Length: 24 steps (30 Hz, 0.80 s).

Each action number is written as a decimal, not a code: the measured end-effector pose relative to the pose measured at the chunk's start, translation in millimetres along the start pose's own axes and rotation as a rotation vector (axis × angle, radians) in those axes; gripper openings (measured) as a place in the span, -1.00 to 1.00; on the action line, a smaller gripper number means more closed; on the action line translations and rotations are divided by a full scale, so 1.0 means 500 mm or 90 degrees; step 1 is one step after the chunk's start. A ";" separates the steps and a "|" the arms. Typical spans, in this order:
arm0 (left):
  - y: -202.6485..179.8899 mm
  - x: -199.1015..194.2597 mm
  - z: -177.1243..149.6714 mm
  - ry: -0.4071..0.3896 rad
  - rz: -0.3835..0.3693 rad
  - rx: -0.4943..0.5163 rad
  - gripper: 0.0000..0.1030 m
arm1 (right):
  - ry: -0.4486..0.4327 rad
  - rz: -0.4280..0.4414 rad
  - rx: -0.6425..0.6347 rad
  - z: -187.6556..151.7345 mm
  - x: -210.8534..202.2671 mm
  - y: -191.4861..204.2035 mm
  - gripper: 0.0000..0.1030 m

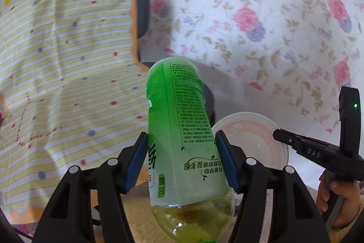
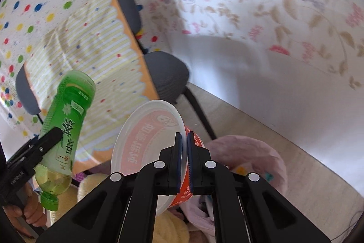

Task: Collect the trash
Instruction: 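Carry the cup over the pink bin and open the right tool, then lower the green bottle into the bin and open the left tool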

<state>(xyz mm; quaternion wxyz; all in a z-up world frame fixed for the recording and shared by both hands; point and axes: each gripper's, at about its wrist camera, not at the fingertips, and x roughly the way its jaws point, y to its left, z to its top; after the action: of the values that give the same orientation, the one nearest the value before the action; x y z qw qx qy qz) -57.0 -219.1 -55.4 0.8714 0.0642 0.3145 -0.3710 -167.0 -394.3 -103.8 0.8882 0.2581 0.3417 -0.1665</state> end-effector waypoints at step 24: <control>-0.165 0.124 -0.066 0.102 -0.066 0.126 0.15 | 0.001 -0.035 0.061 -0.033 0.006 -0.124 -0.43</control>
<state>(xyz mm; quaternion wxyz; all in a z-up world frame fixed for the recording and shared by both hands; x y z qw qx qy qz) -97.4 -304.4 -108.6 0.8125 0.1630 0.3474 -0.4387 -202.7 -435.7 -137.9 0.8696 0.2910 0.3411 -0.2067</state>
